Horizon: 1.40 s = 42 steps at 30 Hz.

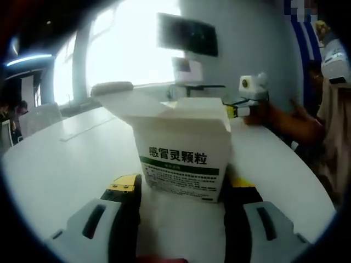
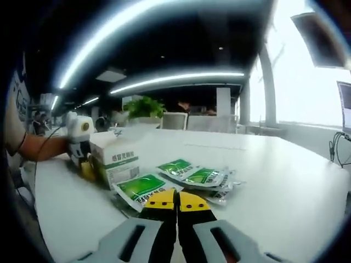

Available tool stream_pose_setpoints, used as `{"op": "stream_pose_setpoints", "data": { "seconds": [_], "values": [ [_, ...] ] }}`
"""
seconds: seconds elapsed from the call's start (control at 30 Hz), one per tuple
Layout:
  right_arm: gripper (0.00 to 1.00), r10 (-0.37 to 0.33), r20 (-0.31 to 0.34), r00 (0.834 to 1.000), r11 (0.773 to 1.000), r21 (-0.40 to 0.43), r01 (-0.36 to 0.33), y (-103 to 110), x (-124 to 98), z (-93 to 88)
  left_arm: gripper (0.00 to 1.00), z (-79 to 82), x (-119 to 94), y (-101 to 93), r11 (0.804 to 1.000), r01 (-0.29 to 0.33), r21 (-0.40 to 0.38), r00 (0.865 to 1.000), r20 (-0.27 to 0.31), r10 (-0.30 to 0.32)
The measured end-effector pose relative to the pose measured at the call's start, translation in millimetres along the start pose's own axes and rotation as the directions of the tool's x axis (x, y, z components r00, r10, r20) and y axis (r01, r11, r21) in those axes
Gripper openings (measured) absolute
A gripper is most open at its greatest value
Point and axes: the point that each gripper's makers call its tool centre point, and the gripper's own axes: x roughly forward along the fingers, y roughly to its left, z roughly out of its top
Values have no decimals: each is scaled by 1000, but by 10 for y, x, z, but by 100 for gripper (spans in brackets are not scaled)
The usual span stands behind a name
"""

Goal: Take out ganmaoling bag from box put it on table

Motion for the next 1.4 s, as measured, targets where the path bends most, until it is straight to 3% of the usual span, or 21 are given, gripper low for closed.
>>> {"op": "stream_pose_setpoints", "data": {
  "seconds": [0.17, 0.3, 0.4, 0.57, 0.77, 0.87, 0.93, 1.0, 1.13, 1.4],
  "values": [
    [0, 9, -3, 1000, 1000, -15, -9, 35, 0, -2, 52, -58, -259, 94, 993, -116, -39, 993, -3, 115],
    [0, 14, 39, 999, 1000, 24, -15, 34, -41, 102, 49, -74, -519, 65, 972, -221, -78, 975, 3, 222],
    [0, 20, 48, 999, 999, 37, -21, -10, -94, 161, 45, -81, -673, -26, 961, -261, -91, 965, 10, 263],
    [0, 65, 43, 997, 998, 9, -65, -15, -134, 211, 34, -14, -901, -86, 917, -377, -131, 921, 51, 386],
    [0, 107, 6, 994, 990, -97, -106, 95, -102, 50, 33, -87, -1020, -157, 903, -416, -108, 907, 30, 421],
    [0, 121, 5, 993, 980, -160, -118, 181, -111, 39, 33, -106, -1078, -120, 882, -452, -133, 886, 46, 461],
    [0, 134, 22, 991, 979, -159, -129, 230, -122, 61, 32, -139, -1108, -103, 870, -477, -124, 874, 41, 485],
    [0, 132, -6, 991, 977, -166, -131, 224, -118, -15, 32, -113, -1142, -89, 864, -489, -119, 867, 45, 497],
    [0, 101, -12, 995, 979, -175, -102, 175, -123, -33, 31, -103, -1160, -87, 858, -497, -127, 862, 43, 506],
    [0, 64, 18, 998, 992, -107, -61, 19, -151, 6, 31, -180, -1152, -69, 856, -500, -129, 861, 31, 508]
  ]
}}
